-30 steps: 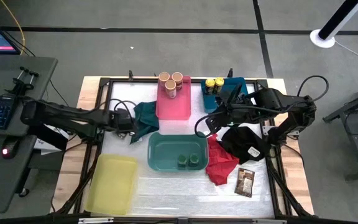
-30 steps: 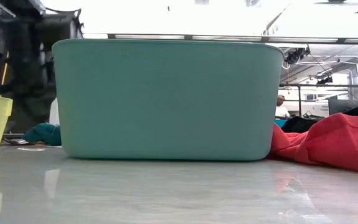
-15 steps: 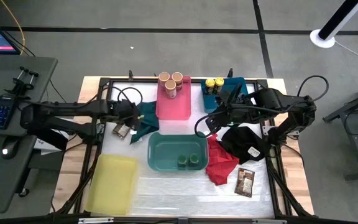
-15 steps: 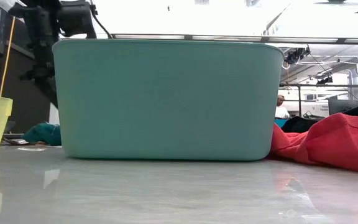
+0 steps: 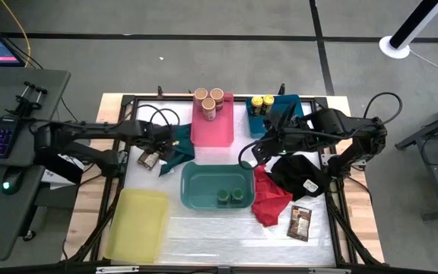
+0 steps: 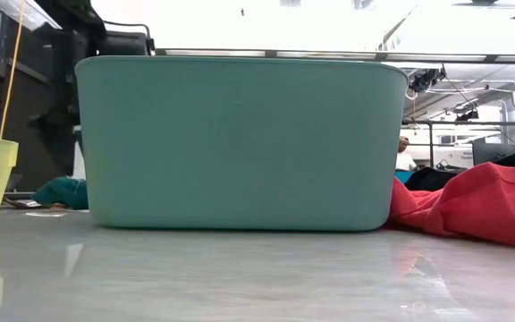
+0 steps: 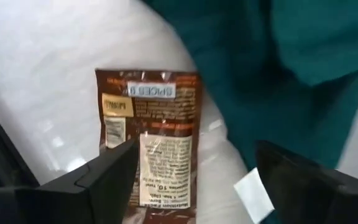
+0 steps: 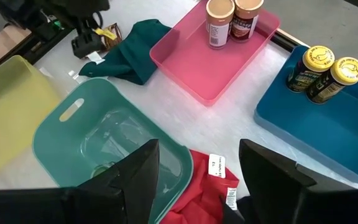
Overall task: Sort spices by type
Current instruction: Put the top orange seasoning pack into the yellow bin
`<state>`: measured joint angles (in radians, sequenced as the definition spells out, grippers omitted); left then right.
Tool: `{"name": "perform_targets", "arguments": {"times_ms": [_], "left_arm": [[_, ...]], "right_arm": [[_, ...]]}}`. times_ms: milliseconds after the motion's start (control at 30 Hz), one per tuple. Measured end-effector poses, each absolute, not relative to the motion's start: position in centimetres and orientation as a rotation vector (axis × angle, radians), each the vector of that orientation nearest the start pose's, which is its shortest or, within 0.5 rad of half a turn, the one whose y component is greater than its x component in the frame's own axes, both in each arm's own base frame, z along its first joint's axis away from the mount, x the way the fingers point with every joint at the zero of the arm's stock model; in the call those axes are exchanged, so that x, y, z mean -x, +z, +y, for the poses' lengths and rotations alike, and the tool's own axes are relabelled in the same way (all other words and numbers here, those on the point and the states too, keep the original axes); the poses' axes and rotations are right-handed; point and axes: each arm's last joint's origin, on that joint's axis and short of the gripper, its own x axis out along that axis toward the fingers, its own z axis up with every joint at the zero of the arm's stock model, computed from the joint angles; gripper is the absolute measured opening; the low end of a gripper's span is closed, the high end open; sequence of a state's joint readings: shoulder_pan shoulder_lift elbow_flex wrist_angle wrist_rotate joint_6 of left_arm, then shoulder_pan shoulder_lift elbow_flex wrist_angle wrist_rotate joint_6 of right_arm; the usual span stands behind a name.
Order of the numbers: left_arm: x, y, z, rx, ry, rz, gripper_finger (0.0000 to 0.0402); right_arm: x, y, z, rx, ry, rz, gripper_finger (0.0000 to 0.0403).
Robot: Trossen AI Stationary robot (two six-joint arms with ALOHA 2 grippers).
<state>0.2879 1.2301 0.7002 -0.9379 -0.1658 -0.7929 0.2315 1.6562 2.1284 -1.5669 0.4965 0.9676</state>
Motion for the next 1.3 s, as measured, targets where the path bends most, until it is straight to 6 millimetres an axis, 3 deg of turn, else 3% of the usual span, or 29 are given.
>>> {"name": "perform_targets", "arguments": {"times_ms": [267,733,900,1100,1300], "left_arm": [[-17.8,16.8,5.6,0.690,1.049,1.357,0.0310],[-16.8,13.9,5.3,0.691,0.980,1.476,0.0302],[-16.9,13.8,5.3,0.668,0.951,1.483,0.0225],[-16.7,14.1,5.4,0.610,0.943,1.489,0.0033],[-17.1,17.4,5.6,0.566,0.929,1.415,0.0016]], "right_arm": [[-27.1,44.9,5.5,-0.478,-0.672,0.804,0.0215],[-27.1,44.9,5.5,-0.478,-0.689,0.790,0.0215],[-27.1,44.9,5.5,-0.481,-0.698,0.782,0.0215],[-27.1,44.9,5.5,-0.481,-0.698,0.782,0.0215],[-27.1,44.9,5.4,-0.473,-0.702,0.778,0.0215]]}}
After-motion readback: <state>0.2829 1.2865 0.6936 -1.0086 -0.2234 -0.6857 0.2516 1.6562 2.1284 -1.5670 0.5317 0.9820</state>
